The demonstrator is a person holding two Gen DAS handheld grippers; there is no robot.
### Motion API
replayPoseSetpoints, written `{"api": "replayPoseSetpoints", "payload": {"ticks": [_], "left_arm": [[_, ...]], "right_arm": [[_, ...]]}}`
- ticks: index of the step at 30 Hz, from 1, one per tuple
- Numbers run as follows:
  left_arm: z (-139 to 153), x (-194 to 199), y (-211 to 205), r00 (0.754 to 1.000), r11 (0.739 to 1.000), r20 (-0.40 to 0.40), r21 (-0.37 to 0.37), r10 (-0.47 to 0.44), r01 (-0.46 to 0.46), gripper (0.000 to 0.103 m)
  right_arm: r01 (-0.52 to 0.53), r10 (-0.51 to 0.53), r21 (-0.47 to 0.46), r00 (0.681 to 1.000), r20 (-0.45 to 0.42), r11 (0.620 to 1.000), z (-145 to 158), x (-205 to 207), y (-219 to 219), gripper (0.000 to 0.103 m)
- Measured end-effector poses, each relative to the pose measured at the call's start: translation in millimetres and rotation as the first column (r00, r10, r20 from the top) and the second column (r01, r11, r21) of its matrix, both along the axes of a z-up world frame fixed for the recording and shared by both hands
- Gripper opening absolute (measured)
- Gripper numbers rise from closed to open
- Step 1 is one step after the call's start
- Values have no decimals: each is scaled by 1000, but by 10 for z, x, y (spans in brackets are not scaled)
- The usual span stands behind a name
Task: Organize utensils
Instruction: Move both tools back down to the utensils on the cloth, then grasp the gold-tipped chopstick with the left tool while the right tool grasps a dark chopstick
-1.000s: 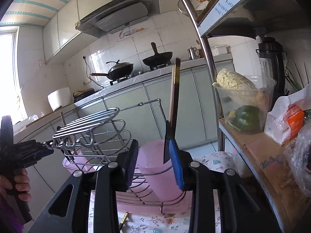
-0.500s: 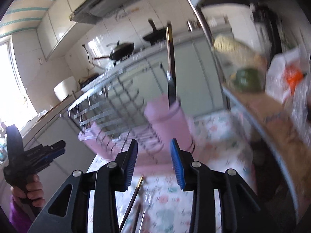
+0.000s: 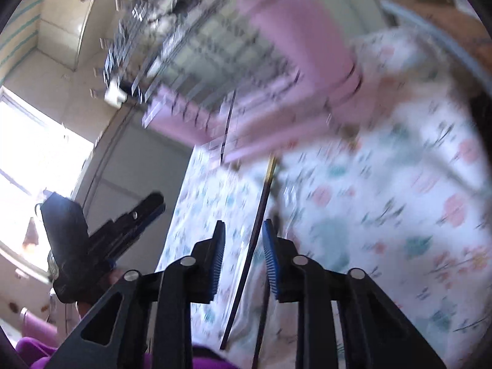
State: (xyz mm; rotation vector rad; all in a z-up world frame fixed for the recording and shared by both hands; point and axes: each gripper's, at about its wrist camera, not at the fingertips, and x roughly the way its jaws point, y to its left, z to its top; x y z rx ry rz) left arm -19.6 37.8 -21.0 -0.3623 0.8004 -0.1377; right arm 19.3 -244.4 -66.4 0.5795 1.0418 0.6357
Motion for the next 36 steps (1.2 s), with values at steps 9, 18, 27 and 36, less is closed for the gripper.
{"api": "replayPoseSetpoints", "payload": {"ticks": [9, 18, 27, 36], "left_arm": [[-50, -183, 11, 1000, 1000, -3, -12, -24, 24, 35], [-114, -288, 58, 1000, 999, -10, -18, -28, 28, 35], [-135, -349, 58, 999, 1000, -17, -1, -27, 27, 35], [-153, -338, 21, 999, 999, -32, 13, -34, 35, 35]], "right_arm": [[-52, 41, -202, 997, -59, 978, -231, 72, 413, 15], [-50, 20, -276, 994, -110, 960, -367, 199, 518, 13], [-111, 66, -302, 986, -154, 947, -410, 297, 683, 16], [-43, 6, -238, 988, -153, 970, -472, 245, 432, 6]]}}
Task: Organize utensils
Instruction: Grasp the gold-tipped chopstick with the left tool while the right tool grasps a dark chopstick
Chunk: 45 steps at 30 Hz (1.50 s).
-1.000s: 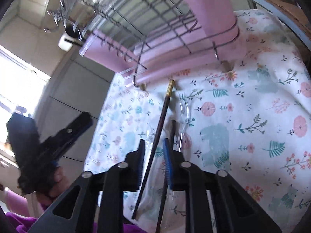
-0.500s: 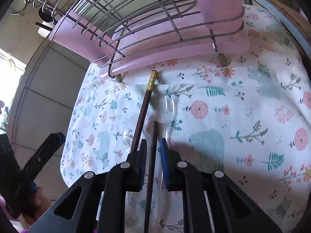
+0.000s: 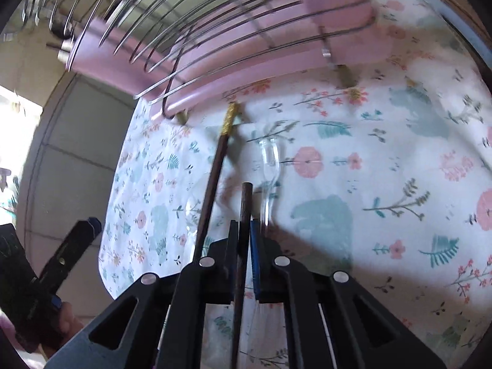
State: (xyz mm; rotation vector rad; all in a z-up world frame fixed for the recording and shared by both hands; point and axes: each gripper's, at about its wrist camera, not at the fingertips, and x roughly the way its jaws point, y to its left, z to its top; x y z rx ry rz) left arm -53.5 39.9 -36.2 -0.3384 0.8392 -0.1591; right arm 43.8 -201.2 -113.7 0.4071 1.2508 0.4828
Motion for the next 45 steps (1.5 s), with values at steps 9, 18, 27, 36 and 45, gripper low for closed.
{"api": "replayPoseSetpoints", "payload": {"ticks": [9, 18, 27, 36, 45], "left_arm": [[43, 334, -267, 990, 992, -65, 26, -125, 127, 35], [-235, 1033, -697, 946, 975, -269, 71, -183, 209, 35], [-456, 1340, -962, 915, 957, -359, 145, -184, 250, 27], [-604, 1387, -1091, 919, 946, -359, 207, -164, 250, 13], [-394, 1134, -1105, 947, 952, -272, 204, -170, 229, 6]], "right_arm": [[145, -155, 114, 985, 82, 983, 241, -74, -554, 6], [224, -238, 106, 961, 138, 969, 215, -132, -896, 6], [222, -236, 114, 963, 129, 968, 66, -81, -928, 7], [227, -235, 91, 968, 88, 970, -100, -63, -903, 7], [234, -241, 70, 964, 115, 970, 18, -129, -874, 7]]}}
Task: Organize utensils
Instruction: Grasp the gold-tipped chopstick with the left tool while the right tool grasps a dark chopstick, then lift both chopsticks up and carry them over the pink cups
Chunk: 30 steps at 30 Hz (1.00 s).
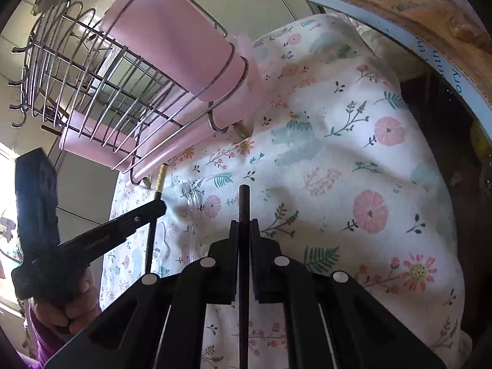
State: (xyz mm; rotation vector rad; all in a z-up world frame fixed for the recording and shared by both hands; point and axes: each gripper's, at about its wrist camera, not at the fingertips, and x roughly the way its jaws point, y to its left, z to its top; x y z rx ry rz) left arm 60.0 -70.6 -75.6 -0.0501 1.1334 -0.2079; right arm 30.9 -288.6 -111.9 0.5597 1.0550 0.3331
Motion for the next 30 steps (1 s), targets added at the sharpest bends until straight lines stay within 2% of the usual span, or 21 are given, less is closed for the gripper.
{"api": "replayPoseSetpoints", "payload": {"ticks": [11, 20, 24, 30], "left_arm": [[515, -422, 141, 987, 1000, 161, -29, 5, -1, 5], [843, -662, 219, 954, 999, 299, -47, 36, -23, 5], [1041, -834, 358, 913, 995, 401, -85, 75, -45, 5], [1287, -1120, 665, 835, 983, 528, -164, 157, -81, 5]], "right_arm": [[15, -14, -15, 996, 90, 1000, 312, -183, -7, 7], [54, -46, -29, 973, 228, 998, 727, -425, -45, 6], [85, -59, -64, 942, 331, 994, 959, -549, -47, 6], [114, -40, -138, 892, 451, 984, 1181, -718, 76, 6]]}}
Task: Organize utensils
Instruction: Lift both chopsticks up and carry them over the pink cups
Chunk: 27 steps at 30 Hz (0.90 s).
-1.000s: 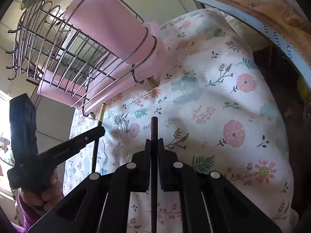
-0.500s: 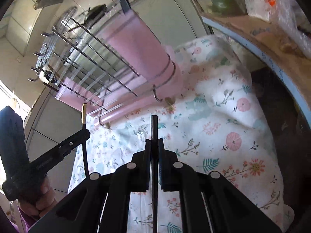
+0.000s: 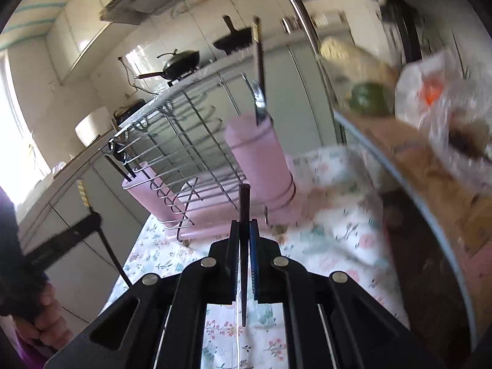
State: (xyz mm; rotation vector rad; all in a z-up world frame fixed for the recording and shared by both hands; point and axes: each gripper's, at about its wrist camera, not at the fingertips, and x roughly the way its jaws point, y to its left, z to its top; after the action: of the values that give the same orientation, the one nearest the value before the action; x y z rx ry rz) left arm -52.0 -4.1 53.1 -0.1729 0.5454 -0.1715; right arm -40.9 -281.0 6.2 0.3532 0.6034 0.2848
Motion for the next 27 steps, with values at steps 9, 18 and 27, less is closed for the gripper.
{"api": "replayPoseSetpoints", "payload": {"ticks": [9, 18, 27], "left_arm": [[62, -114, 182, 998, 999, 39, -16, 48, -47, 5], [-40, -118, 153, 998, 999, 48, -3, 39, -39, 5], [-27, -89, 175, 998, 999, 48, -24, 45, -44, 5]], "right_arm": [[4, 8, -128, 996, 90, 992, 102, -67, 205, 6], [-3, 11, -148, 998, 56, 989, -23, -18, 258, 6], [-13, 22, -149, 998, 58, 989, -42, 4, 264, 6]]}}
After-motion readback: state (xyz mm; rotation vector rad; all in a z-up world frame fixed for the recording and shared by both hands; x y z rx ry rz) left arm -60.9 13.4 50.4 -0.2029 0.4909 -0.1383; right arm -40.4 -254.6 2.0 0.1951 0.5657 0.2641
